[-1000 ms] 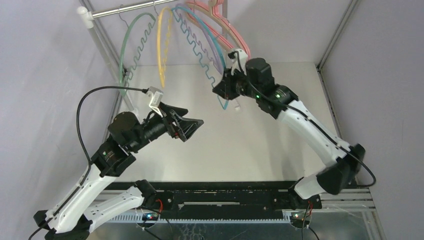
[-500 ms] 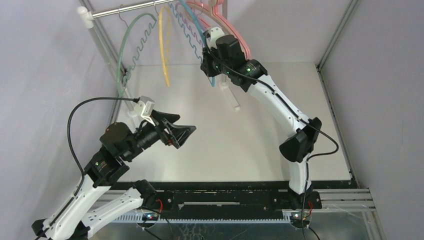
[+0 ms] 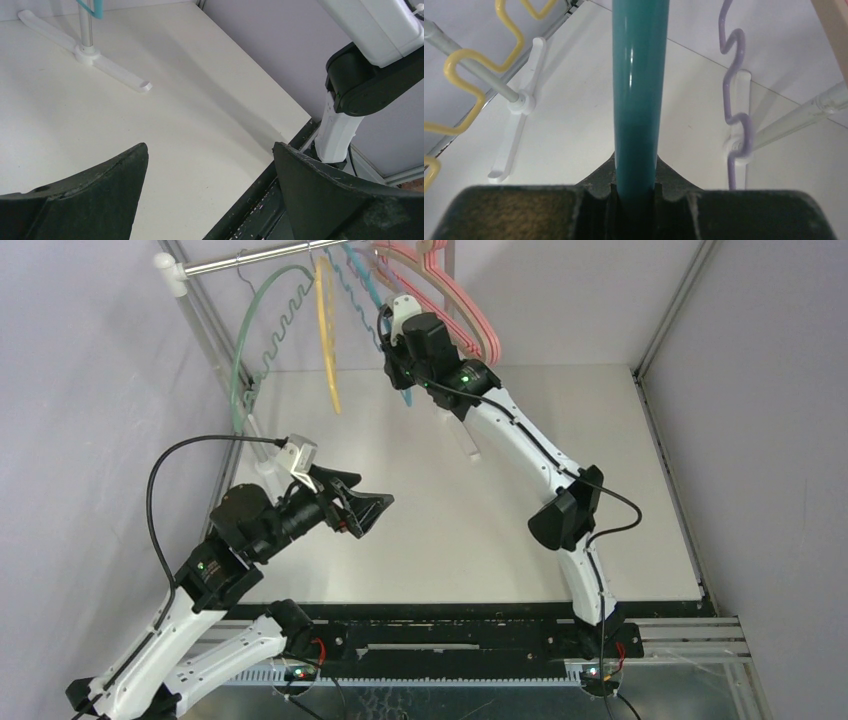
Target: Organize the hangers
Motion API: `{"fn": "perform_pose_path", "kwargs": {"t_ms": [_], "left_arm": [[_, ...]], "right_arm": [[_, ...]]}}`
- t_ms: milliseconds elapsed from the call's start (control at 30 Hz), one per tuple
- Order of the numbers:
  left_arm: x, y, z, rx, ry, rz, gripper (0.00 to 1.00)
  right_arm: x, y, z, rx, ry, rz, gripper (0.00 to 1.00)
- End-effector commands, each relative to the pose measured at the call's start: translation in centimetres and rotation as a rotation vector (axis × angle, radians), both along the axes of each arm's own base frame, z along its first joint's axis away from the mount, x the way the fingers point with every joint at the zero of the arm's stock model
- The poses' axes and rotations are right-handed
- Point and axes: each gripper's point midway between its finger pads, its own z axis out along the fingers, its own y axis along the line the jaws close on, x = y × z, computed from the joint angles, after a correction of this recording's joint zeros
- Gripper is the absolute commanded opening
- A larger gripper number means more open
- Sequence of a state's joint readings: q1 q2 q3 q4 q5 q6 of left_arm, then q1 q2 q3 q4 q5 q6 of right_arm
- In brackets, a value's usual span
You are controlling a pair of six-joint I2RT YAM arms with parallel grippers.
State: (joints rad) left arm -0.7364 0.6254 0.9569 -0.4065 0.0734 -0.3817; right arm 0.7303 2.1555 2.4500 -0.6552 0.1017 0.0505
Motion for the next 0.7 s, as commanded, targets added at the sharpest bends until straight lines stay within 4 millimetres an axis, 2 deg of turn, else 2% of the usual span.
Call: {"fn": "perform_pose_path", "kwargs": {"t_ms": [0,233,433,667], "left_arm": [[0.5,-0.2,0.4,-0.004,-0.027,0.002,1.0],[0.7,0.0,-0.1,0.002,-0.006,0.016,0.99],[0.9,0.1,-0.8,0.024,0.011,0.028,0.99],[1.1,0.1,-0.1,0.029,0.006,0.031,0.99]], "right_arm": [[1.8,0.5,5.9,0.101,-0.184,-0.036,0.0],[3.4,0.7,6.5,0.147,-0.232,-0.065,0.0],[3.0,1.6,6.8,0.14,-0.277,-0.052,0.0],[4.5,2.0,6.7,0.182,-0.288,-0.061,0.0]]}}
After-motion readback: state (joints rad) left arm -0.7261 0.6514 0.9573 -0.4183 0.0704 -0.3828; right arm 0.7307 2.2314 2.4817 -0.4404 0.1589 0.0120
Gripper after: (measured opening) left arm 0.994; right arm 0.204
